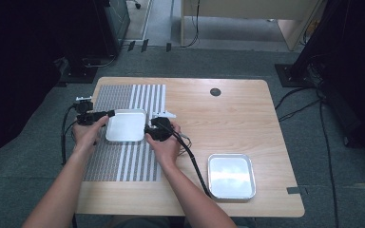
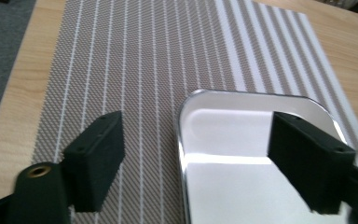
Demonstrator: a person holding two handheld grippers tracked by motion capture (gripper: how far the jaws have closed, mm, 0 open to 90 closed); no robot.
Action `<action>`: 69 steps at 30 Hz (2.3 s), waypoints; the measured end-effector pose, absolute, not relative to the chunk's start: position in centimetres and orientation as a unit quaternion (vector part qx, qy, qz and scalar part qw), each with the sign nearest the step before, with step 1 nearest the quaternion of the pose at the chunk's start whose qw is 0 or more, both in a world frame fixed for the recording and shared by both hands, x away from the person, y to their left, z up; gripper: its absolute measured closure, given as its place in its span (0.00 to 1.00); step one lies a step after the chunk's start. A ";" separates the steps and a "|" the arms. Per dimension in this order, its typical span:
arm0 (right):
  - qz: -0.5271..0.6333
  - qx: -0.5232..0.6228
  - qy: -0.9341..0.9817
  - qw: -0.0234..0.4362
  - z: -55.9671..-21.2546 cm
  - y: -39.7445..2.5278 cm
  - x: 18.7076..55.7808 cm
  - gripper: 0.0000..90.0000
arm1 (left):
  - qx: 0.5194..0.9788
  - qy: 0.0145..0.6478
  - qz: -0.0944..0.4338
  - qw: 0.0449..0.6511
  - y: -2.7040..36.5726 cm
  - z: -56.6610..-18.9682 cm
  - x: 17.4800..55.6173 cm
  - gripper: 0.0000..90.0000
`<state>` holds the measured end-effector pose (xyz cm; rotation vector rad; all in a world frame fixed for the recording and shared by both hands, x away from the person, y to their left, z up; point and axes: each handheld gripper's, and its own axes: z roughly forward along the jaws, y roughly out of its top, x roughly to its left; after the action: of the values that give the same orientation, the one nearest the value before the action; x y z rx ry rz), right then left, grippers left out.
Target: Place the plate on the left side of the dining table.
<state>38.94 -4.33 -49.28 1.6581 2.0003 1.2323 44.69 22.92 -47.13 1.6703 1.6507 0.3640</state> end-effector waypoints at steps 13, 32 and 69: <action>0.413 0.537 0.722 0.138 -47.6 -7.2 37.5 0.32 | 0.652 0.615 0.148 0.418 23.1 -45.9 39.5 0.12; 0.418 0.526 0.722 0.162 -45.6 -12.1 35.3 0.30 | 0.668 0.582 0.161 0.435 21.2 -45.2 34.1 0.12; 0.418 0.560 0.689 0.192 -45.0 -22.5 30.9 0.30 | 0.676 0.569 0.188 0.428 21.8 -46.9 26.2 0.12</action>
<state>30.88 -22.45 -44.97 1.5713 1.9362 1.1741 26.23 21.80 -46.85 1.6884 1.4215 0.4688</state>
